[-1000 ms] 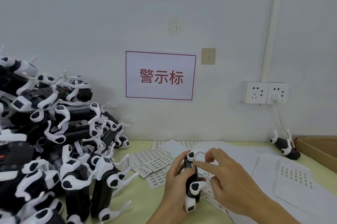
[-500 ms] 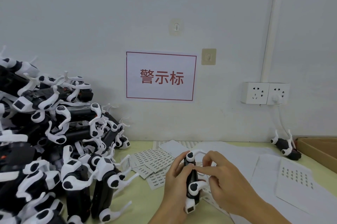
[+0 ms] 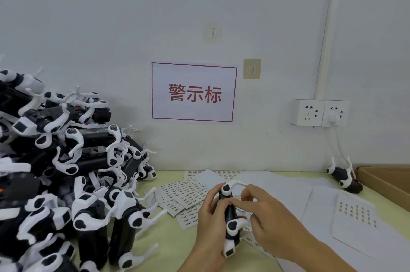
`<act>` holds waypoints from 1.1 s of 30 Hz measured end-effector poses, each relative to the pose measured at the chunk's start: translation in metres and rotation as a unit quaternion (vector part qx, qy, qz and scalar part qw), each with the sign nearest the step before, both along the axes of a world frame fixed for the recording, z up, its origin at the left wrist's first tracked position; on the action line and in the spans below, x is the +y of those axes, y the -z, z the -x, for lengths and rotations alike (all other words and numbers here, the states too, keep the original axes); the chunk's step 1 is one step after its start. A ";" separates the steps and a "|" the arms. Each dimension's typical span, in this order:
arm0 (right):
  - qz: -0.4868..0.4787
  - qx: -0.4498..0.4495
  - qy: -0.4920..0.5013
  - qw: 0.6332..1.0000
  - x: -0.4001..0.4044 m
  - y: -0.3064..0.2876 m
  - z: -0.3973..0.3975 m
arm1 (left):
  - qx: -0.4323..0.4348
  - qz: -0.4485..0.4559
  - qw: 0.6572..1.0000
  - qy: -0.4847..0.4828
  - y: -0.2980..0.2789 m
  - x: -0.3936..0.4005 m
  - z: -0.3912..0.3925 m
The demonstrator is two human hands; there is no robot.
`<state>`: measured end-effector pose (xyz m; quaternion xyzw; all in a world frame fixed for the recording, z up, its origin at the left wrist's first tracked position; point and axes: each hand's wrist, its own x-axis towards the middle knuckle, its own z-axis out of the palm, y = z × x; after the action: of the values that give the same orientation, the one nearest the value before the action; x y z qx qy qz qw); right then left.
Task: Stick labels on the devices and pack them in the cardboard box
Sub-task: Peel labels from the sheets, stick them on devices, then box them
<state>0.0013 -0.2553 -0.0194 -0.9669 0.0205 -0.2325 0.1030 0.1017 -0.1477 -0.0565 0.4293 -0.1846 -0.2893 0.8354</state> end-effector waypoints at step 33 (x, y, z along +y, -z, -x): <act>-0.382 0.024 0.065 0.921 -0.010 -0.018 -0.026 | -0.052 0.017 0.997 0.051 0.007 0.002 -0.004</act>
<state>0.0268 -0.2650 -0.0011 -0.8559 0.1731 -0.1895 0.4490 0.1057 -0.1456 -0.0635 0.4197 -0.2544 -0.3053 0.8160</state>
